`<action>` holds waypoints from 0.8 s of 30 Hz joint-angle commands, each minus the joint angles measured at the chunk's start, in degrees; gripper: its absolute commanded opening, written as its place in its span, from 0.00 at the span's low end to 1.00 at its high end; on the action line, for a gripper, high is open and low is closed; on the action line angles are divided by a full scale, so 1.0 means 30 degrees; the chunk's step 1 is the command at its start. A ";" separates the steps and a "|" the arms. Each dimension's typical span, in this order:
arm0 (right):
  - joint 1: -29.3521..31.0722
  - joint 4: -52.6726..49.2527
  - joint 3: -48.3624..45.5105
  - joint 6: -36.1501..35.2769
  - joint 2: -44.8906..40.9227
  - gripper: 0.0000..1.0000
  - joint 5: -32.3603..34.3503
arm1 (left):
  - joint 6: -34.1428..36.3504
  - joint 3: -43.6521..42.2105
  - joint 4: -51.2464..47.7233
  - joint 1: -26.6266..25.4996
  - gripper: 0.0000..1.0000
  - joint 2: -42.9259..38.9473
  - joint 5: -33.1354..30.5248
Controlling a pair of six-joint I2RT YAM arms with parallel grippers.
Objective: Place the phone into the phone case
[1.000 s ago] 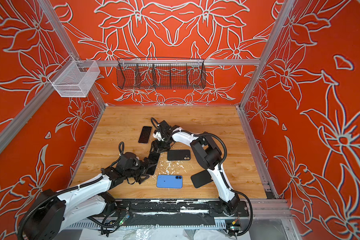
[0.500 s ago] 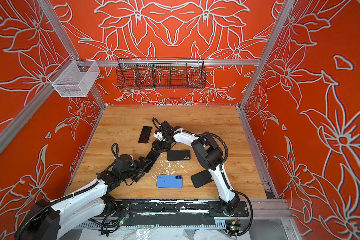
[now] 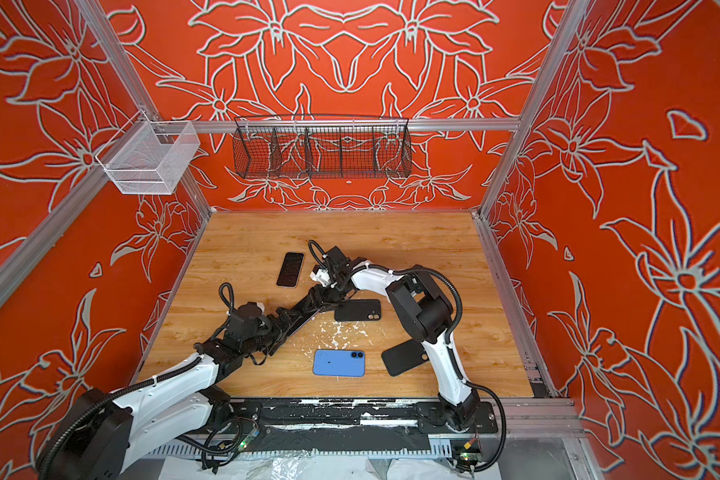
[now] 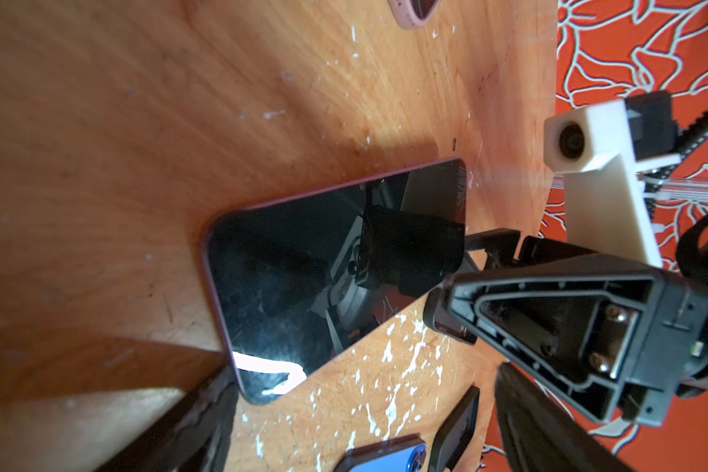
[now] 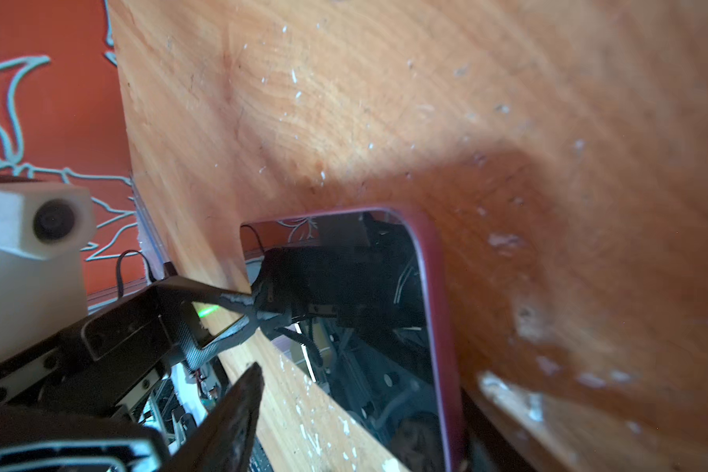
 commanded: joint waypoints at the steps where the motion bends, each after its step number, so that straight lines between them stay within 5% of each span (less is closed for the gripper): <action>1: 0.0491 -0.0511 -0.0740 0.0479 0.0149 0.66 -0.1026 | 0.1199 -0.0075 -0.0404 0.0412 0.97 0.0656 -0.0414; 15: 0.0448 0.0655 -0.0455 0.0150 -0.0020 0.62 -0.2529 | 0.2485 0.0432 -0.0088 0.1627 0.97 0.1614 0.1469; 24: -0.0931 0.0667 -0.1195 0.0560 -0.1324 0.63 -0.0272 | 0.2740 0.0430 -0.1129 0.2191 0.97 0.0831 0.1331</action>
